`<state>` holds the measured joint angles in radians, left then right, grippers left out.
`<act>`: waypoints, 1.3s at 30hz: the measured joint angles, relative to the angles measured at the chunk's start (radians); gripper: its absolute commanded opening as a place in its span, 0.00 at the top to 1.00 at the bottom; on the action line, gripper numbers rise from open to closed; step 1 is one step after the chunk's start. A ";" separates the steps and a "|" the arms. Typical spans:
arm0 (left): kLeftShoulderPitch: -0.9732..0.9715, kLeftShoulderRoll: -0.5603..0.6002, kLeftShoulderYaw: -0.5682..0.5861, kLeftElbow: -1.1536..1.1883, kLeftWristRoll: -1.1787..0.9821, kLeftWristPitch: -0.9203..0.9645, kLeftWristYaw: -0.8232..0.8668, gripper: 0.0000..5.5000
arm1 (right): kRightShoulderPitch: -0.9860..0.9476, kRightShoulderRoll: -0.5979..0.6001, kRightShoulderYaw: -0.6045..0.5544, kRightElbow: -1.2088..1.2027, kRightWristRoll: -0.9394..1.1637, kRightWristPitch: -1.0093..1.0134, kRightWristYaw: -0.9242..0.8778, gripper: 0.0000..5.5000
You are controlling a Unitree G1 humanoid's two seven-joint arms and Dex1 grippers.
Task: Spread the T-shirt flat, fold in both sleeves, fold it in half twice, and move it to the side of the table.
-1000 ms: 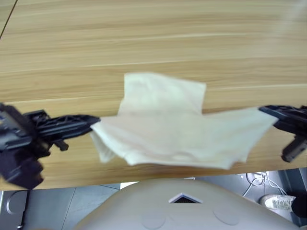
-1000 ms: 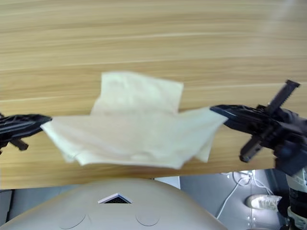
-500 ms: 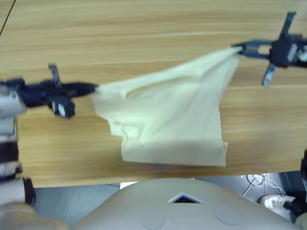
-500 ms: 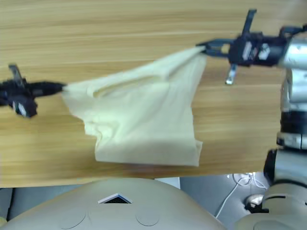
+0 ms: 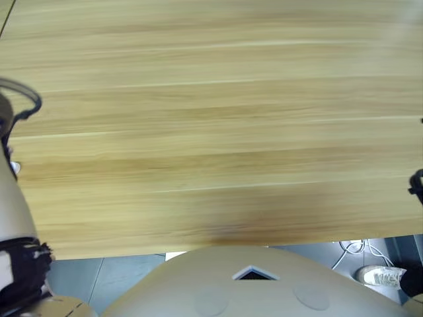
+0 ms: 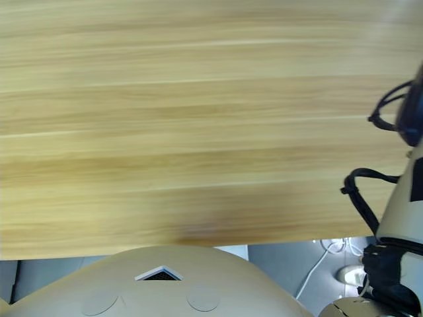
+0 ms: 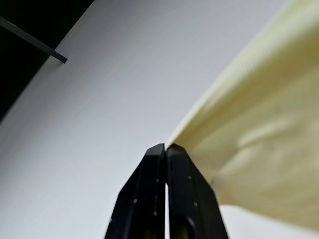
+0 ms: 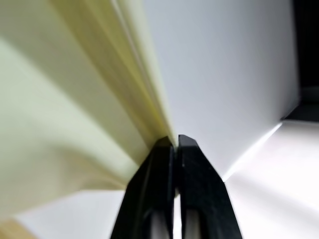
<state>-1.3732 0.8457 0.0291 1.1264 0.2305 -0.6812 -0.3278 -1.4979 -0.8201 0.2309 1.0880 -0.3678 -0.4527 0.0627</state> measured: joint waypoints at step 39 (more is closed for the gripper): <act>1.915 0.256 0.124 -1.571 -0.995 -0.297 -0.588 1.00 | 1.967 -0.376 -0.318 -1.449 1.249 -0.414 1.009 1.00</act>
<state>0.5418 1.1019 0.1529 -0.4450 -0.7642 -0.9780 -0.9154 0.4689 -1.1960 -0.0876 -0.3605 0.8817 -0.8670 1.0719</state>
